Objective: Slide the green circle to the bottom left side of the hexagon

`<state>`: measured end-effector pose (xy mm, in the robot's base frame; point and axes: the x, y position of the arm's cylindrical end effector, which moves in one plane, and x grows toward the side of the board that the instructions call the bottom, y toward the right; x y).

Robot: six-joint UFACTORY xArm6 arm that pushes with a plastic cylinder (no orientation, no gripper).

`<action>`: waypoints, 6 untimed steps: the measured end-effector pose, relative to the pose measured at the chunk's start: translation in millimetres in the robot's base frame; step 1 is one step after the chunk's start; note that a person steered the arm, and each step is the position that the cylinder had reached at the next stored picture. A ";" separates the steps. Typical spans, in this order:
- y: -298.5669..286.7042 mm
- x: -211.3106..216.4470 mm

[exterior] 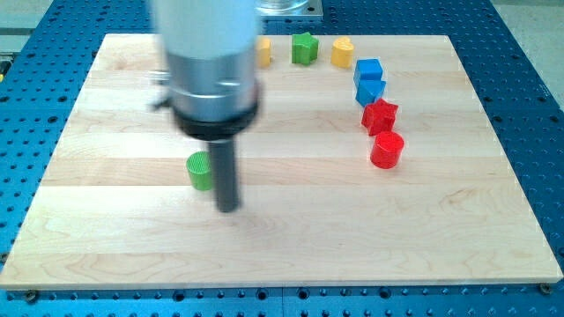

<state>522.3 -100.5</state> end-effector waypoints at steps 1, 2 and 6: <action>-36.7 -72.0; -31.3 -62.5; -12.4 -227.4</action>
